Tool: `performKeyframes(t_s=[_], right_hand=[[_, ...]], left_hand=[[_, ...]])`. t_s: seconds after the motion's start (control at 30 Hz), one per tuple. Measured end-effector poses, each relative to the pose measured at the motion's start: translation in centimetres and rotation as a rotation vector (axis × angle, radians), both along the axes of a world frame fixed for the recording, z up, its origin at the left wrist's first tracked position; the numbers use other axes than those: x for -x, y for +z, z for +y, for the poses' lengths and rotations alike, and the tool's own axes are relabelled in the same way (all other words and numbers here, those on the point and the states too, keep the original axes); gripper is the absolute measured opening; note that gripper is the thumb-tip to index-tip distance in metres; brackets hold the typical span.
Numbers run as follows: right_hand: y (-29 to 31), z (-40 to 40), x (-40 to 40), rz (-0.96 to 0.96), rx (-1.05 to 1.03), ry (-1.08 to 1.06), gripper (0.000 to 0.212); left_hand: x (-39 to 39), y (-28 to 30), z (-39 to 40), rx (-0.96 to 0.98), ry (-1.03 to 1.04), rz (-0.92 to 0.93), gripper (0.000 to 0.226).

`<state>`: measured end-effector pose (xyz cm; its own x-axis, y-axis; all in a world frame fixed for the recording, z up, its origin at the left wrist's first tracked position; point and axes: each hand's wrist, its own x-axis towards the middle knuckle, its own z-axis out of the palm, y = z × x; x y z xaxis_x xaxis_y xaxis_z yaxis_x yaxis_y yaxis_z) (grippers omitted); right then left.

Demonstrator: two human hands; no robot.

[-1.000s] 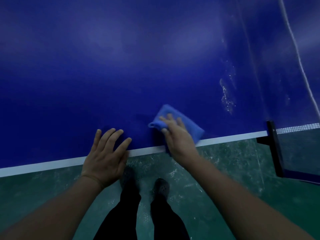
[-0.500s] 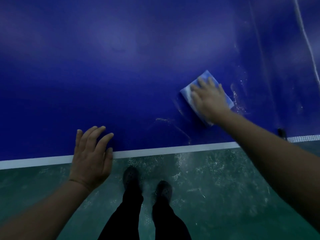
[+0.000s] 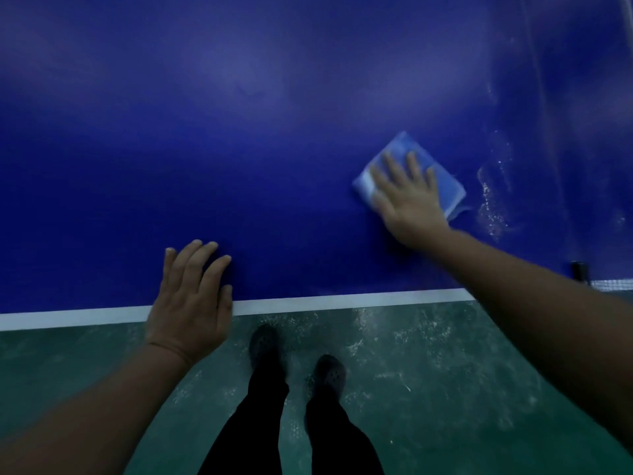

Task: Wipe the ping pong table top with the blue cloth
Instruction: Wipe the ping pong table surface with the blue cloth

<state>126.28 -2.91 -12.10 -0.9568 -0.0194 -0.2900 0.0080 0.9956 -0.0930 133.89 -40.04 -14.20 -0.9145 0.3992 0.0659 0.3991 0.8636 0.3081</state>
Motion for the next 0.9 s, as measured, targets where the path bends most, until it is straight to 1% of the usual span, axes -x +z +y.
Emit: performKeyframes(t_s=[0.03,0.07,0.1,0.13,0.17,0.23,0.27,0.3,0.33,0.37,0.4,0.47,0.53,0.57,0.6,0.63,0.67,0.7,0.73,0.77,0.8,0.83,0.87,0.9], right_hand=[[0.0,-0.6,2.0,0.026,0.010,-0.174,0.055],[-0.2,-2.3,3.4,0.050,0.012,-0.282,0.054],[-0.5,-4.8,4.0,0.075,0.003,-0.305,0.054],[-1.0,-7.6,3.7,0.101,-0.006,-0.250,0.055],[-1.3,-10.6,2.4,0.124,0.016,-0.135,0.055],[-1.6,-14.5,-2.7,0.120,0.083,0.181,0.054],[-1.5,-14.7,-5.7,0.095,0.107,0.297,0.053],[-1.2,-13.6,-8.2,0.068,0.110,0.356,0.052],[-1.0,-11.6,-10.0,0.044,0.097,0.352,0.051],[-0.9,-9.0,-11.3,0.030,0.073,0.306,0.052],[-0.8,-6.2,-11.9,0.017,0.029,0.212,0.053],[-0.5,-2.1,-11.6,0.000,-0.012,-0.104,0.058],[-0.6,-2.0,-9.8,0.039,0.003,-0.407,0.059],[-0.8,-3.7,-8.5,0.061,0.008,-0.511,0.058],[-0.9,-6.1,-7.4,0.071,-0.006,-0.541,0.058],[-1.2,-8.8,-6.8,0.090,-0.019,-0.484,0.058],[-1.4,-11.4,-6.7,0.110,0.005,-0.345,0.057],[-1.5,-13.4,-7.3,0.118,0.039,-0.150,0.055],[-1.4,-14.1,-8.6,0.090,0.072,0.035,0.053],[-1.2,-13.4,-9.8,0.056,0.084,0.148,0.052],[-1.1,-11.3,-10.5,0.042,0.086,0.170,0.052],[-1.1,-8.6,-11.0,0.038,0.071,0.102,0.054],[-1.0,-5.8,-11.2,0.040,0.035,-0.040,0.056],[-0.9,-3.3,-11.1,0.052,0.004,-0.234,0.056]], left_hand=[[0.0,0.0,0.1,-0.012,0.006,0.006,0.046],[0.0,0.0,0.1,-0.024,0.007,0.015,0.046],[0.0,0.0,0.1,-0.029,0.005,0.023,0.045],[0.0,-0.1,0.0,-0.030,0.000,0.030,0.045],[-0.1,-0.1,0.0,-0.035,-0.006,0.033,0.045],[-0.1,-0.3,-0.1,-0.046,-0.013,0.032,0.046],[-0.1,-0.3,-0.2,-0.045,-0.013,0.028,0.046],[0.0,-0.4,-0.2,-0.041,-0.013,0.022,0.047],[0.0,-0.3,-0.2,-0.033,-0.015,0.015,0.047],[0.0,-0.3,-0.1,-0.020,-0.019,0.007,0.048],[0.0,-0.2,-0.1,-0.006,-0.023,-0.003,0.049],[0.0,0.1,-0.1,0.005,-0.014,-0.030,0.050],[0.1,0.4,0.0,-0.006,0.004,-0.062,0.051],[0.1,0.6,0.1,-0.015,0.014,-0.076,0.051],[0.1,0.7,0.1,-0.025,0.020,-0.090,0.051],[0.0,0.8,0.0,-0.034,0.021,-0.101,0.051],[-0.1,0.9,0.0,-0.040,0.019,-0.109,0.051],[-0.1,1.0,-0.1,-0.041,0.015,-0.110,0.051],[-0.1,1.0,-0.2,-0.038,0.009,-0.110,0.051],[-0.1,1.1,-0.3,-0.036,0.007,-0.110,0.051],[-0.1,1.3,-0.4,-0.037,0.013,-0.111,0.050],[-0.2,1.4,-0.4,-0.039,0.024,-0.115,0.050],[-0.4,1.5,-0.4,-0.043,0.036,-0.121,0.050],[-0.6,1.7,-0.3,-0.048,0.044,-0.126,0.050]])
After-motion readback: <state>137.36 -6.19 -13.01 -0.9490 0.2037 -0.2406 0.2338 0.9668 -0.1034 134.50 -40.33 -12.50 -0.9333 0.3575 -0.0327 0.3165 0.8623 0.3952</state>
